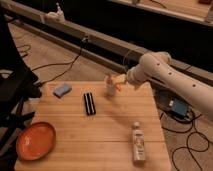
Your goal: Place the pepper on the white sponge
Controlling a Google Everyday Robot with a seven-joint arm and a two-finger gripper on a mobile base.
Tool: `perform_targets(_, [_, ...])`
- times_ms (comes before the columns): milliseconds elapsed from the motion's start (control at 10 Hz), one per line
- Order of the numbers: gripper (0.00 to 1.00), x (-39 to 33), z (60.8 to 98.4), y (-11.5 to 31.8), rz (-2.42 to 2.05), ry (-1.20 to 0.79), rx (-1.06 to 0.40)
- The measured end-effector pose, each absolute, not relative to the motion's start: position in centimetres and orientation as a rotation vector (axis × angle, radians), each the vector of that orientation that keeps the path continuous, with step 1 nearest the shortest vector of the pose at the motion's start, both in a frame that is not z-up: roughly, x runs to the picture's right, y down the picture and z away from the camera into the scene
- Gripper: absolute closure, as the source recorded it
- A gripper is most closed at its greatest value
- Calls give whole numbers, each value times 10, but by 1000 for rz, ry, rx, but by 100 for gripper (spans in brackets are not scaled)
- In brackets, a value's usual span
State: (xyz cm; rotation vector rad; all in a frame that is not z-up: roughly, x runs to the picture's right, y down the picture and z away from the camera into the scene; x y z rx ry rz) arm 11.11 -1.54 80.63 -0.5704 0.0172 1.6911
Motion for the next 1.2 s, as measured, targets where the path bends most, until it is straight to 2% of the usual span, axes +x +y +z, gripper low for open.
perform_targets(400, [20,65,836,-14,1630,-17,-630])
perform_targets(1000, [21,67,842,-11,1635,-5,-629])
perform_targets(1200, [39,71,856,-6,1661,11,-626])
